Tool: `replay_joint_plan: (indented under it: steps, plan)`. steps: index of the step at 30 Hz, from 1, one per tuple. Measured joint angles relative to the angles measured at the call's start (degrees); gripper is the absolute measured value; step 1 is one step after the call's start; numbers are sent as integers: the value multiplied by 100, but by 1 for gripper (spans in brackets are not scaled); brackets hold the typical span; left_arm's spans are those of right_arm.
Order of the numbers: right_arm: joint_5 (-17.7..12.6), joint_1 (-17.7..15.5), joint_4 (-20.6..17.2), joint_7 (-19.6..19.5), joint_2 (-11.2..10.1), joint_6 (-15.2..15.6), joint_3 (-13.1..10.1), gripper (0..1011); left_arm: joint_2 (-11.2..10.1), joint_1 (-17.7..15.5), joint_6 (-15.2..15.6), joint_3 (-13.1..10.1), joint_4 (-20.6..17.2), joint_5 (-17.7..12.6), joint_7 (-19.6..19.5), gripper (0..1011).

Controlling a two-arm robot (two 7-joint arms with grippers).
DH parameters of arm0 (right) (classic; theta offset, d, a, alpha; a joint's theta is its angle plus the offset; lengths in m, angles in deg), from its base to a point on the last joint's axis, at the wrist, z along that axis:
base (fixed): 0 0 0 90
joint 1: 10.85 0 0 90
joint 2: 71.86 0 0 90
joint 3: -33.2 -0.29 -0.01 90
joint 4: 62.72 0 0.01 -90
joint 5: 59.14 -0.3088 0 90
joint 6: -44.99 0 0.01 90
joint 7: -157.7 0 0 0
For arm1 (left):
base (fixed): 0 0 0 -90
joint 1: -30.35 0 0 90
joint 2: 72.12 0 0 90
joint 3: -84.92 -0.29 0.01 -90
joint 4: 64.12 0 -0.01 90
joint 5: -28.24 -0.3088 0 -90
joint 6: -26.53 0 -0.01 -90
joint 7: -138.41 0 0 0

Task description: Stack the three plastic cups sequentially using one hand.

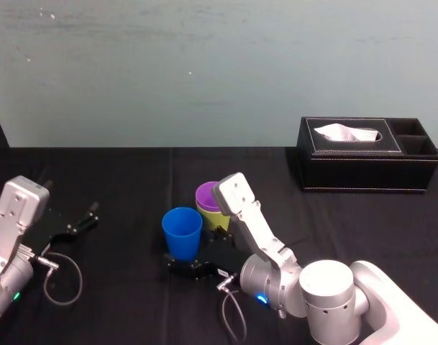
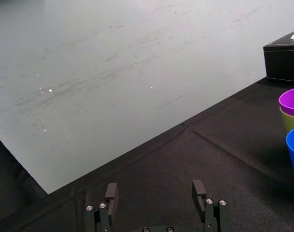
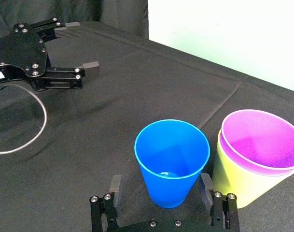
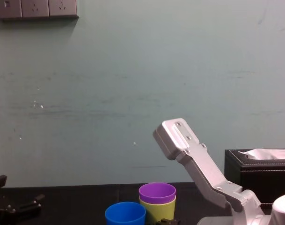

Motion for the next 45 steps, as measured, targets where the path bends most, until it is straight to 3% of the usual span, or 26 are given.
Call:
replay_joint_plan:
  steps: [25, 45]
  plan:
    - [159, 85, 356, -46, 211, -212, -68, 1004, 0, 0, 0, 0, 0, 0, 0, 1000]
    - [232, 53, 415, -143, 300, -260, -173, 1004, 0, 0, 0, 0, 0, 0, 0, 1000]
